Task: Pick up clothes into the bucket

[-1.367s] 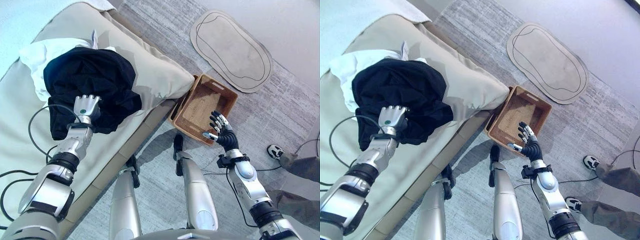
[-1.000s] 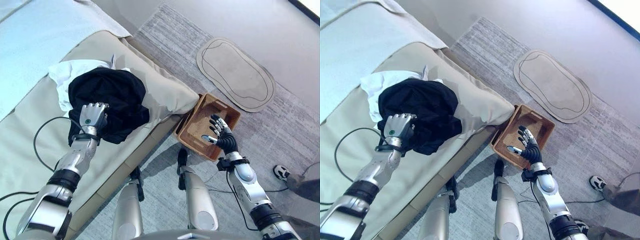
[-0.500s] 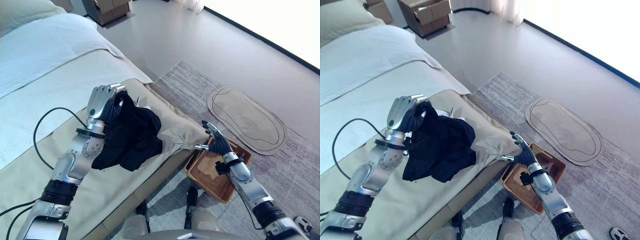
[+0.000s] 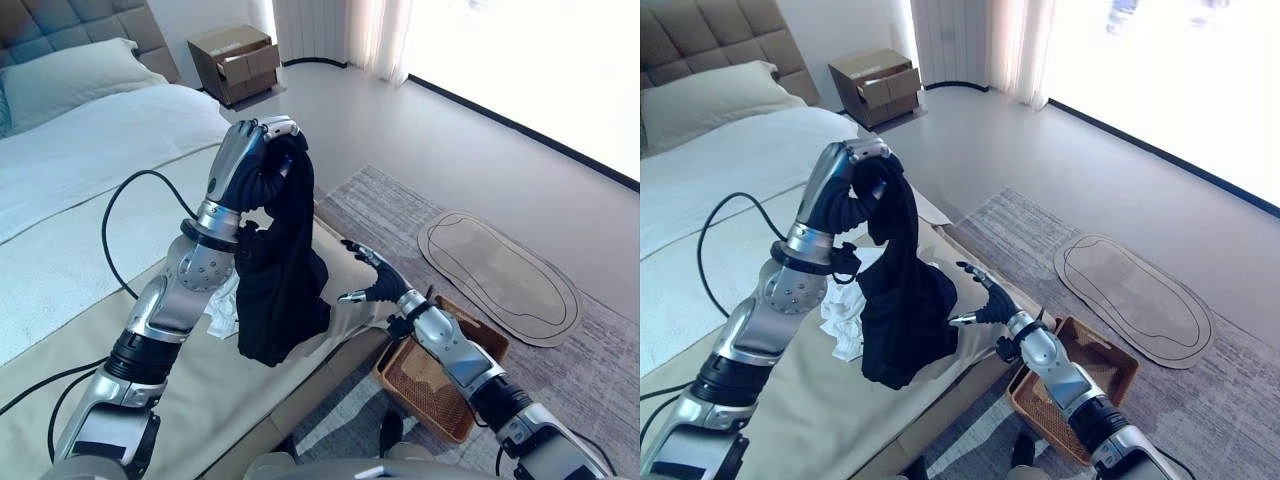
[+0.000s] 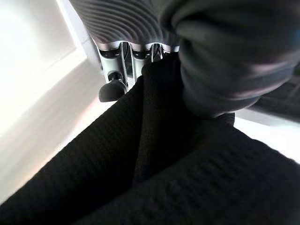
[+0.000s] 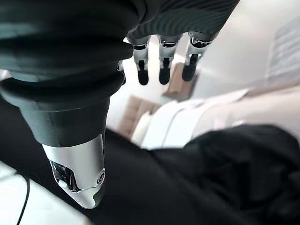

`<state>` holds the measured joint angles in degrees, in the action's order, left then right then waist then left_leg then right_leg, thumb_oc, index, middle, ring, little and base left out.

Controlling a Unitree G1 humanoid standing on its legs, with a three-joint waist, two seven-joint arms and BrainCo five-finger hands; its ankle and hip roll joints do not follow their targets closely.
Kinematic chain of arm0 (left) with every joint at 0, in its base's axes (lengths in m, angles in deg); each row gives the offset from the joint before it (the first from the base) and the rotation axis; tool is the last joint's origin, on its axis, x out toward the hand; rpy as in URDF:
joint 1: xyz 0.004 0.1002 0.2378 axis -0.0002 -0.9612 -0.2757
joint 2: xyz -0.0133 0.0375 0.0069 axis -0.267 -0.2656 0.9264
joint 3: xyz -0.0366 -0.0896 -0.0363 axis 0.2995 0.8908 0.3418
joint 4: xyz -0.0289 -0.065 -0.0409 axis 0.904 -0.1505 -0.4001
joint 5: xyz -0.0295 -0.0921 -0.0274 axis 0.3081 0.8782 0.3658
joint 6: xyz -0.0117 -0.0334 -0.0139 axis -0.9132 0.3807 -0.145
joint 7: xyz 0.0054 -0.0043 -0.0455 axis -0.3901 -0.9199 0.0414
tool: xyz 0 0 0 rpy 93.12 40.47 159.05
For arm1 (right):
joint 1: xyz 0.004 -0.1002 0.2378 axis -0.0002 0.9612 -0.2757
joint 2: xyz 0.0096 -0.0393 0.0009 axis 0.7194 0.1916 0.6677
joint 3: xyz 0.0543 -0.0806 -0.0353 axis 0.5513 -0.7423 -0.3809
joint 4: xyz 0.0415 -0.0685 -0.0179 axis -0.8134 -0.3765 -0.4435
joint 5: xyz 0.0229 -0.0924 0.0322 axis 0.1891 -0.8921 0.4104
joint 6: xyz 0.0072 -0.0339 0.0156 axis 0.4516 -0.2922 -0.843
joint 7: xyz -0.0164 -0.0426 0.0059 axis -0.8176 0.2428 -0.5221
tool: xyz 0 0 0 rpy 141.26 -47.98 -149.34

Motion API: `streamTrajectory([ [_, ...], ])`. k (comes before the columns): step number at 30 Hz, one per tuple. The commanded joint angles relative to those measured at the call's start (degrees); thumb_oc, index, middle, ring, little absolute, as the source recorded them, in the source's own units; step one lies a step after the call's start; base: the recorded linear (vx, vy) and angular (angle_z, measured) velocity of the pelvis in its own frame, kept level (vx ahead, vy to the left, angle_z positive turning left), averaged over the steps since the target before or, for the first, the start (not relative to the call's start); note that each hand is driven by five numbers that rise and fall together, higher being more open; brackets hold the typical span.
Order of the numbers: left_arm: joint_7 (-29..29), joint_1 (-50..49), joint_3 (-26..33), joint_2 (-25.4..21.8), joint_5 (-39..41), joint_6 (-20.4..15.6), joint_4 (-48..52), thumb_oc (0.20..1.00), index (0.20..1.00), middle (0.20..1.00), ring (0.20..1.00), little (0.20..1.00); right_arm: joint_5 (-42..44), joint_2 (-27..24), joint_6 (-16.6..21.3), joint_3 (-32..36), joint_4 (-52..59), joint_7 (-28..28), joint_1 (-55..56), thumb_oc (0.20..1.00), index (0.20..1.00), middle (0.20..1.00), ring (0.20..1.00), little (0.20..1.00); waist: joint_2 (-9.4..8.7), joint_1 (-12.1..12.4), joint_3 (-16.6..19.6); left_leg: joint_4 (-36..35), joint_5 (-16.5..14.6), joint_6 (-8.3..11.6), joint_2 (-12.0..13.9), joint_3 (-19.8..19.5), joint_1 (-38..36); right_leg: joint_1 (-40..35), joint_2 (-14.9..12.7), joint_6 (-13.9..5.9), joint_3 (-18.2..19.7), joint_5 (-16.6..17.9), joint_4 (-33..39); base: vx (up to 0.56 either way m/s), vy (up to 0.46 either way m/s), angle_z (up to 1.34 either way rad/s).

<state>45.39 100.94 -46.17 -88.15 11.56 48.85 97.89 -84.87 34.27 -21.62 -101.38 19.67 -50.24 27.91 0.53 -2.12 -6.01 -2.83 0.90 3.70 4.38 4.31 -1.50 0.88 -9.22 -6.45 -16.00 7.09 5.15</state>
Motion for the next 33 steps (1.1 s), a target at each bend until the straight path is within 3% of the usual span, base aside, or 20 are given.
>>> streamTrajectory([
  [1, -0.88, 8.42, -1.29, -0.88, 3.15, -1.27, 1.70, 0.200, 0.200, 0.200, 0.200, 0.200, 1.47, 1.88, 0.59, -1.08, 2.51, 0.38, -4.30, 1.000, 1.000, 1.000, 1.000, 1.000, -2.45, 0.85, 1.61, 0.06, -0.59, -0.65, 0.15, -0.41, 1.13, -1.76, -3.58, -3.83, 1.92, -2.27, -1.95, 0.00, 0.000, 0.00],
  [16, -1.42, 14.89, -3.10, 2.03, 9.85, -1.19, 2.83, 0.200, 0.200, 0.200, 0.200, 0.200, 6.14, 2.47, -0.02, 0.41, 2.91, 0.08, -2.12, 1.000, 1.000, 1.000, 1.000, 1.000, -2.21, 0.18, 3.24, -0.54, -1.04, -0.39, 0.76, -0.43, -0.55, -3.39, -2.91, -3.81, 1.69, -2.77, -1.33, 0.01, -0.003, 0.00],
  [33, -4.25, 38.45, -8.36, 5.57, 13.87, 0.68, 2.48, 0.200, 0.200, 0.200, 0.200, 0.200, 0.06, 5.52, -3.45, -3.92, -9.84, -1.89, -7.97, 1.000, 1.000, 1.000, 1.000, 1.000, -1.09, 0.93, 5.11, -0.47, -1.19, -0.65, 0.20, -1.25, -0.80, -4.45, -3.00, -4.16, 0.80, -2.60, -0.75, 0.01, 0.000, 0.01],
])
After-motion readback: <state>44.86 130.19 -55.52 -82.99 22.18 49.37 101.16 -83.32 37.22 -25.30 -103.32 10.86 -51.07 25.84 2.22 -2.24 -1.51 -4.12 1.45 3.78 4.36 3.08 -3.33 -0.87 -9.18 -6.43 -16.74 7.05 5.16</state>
